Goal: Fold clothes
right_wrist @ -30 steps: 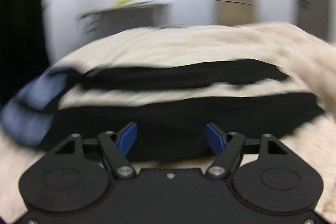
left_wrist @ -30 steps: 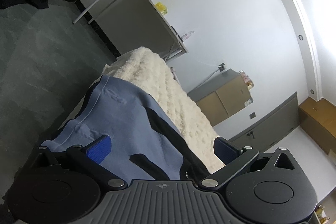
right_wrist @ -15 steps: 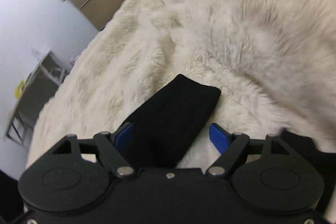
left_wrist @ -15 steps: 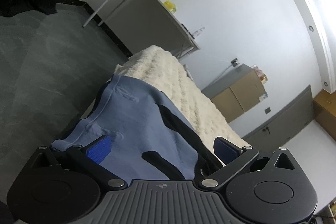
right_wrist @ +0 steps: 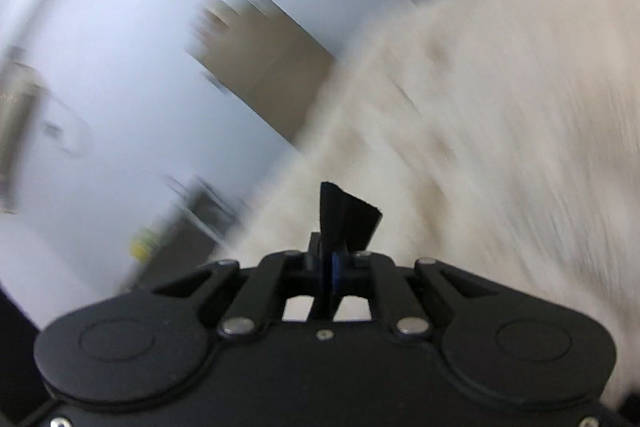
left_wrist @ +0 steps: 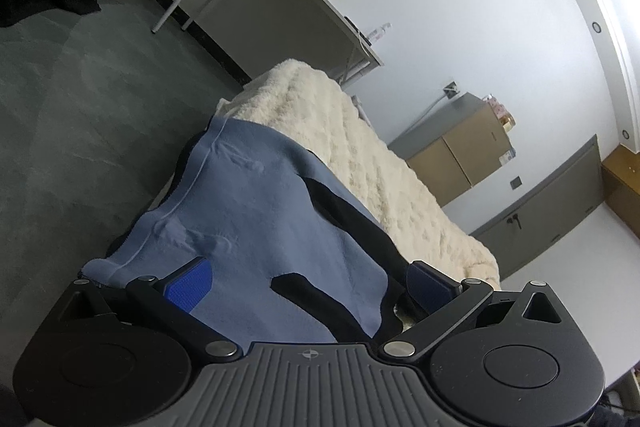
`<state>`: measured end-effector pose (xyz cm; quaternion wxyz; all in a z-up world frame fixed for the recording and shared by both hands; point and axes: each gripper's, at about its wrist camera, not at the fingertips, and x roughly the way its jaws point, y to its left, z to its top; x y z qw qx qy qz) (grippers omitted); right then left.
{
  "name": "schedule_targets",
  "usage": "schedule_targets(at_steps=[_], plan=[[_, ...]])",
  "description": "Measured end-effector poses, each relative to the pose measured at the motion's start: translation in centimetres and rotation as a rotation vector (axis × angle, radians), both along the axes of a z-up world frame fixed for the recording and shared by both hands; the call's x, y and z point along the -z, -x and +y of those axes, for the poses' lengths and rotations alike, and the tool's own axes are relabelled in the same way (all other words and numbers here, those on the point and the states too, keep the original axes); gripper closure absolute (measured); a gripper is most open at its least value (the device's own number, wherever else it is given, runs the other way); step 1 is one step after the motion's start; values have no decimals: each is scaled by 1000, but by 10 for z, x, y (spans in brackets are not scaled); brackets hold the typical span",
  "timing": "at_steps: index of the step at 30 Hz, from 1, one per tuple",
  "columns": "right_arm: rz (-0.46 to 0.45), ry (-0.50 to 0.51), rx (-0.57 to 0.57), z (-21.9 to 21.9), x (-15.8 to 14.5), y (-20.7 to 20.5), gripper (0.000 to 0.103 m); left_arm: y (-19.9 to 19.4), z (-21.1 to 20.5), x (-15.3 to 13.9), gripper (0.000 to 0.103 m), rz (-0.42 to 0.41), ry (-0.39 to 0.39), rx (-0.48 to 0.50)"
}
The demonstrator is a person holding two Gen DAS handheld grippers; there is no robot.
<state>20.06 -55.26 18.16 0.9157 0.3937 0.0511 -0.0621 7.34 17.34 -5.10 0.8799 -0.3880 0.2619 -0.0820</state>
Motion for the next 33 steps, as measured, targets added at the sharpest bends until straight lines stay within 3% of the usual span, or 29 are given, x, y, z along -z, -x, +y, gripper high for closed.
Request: schedule_targets(at_steps=[1,3,7,9,12,14,16,20,22,24,26,29,30,32,33], plan=[[-38,19,13,-3,-7,4,100,-1,-2,0,0,-1,-6,9],[-1,68,63,-10,-7,4,96,-1,-3,-1,0,-4,-16,18],[387,103,188,-23,26,-8,61,-1,-8,-2,0,1,-46,28],[476,158,234,-21,34,-1,61,0,-11,-3,0,7,-63,34],[560,367,256,9,21,22,58,0,-14,-4,0,4,-79,40],[556,477,257,40,4,41,40,-1,-18,-5,0,7,-100,51],[487,541,192,79,-8,77,23,-4,-21,-6,0,12,-125,67],[350,561,79,165,-3,177,19,-5,-42,-17,0,-2,-257,124],[324,576,44,196,19,219,14,0,-58,-30,0,-82,-320,181],[332,639,-42,221,43,242,10,3,-66,-36,0,-121,-342,199],[306,760,-214,243,64,255,10,3,-74,-45,0,-133,-377,251],[276,817,-273,251,65,247,6,6,-82,-59,0,-164,-563,350],[272,815,-281,250,64,243,1,7,-83,-63,0,-166,-696,403],[281,816,-296,241,70,235,0,10,-82,-66,0,-165,-975,491],[291,827,-298,240,74,235,0,11,-78,-64,0,-163,-1044,508]])
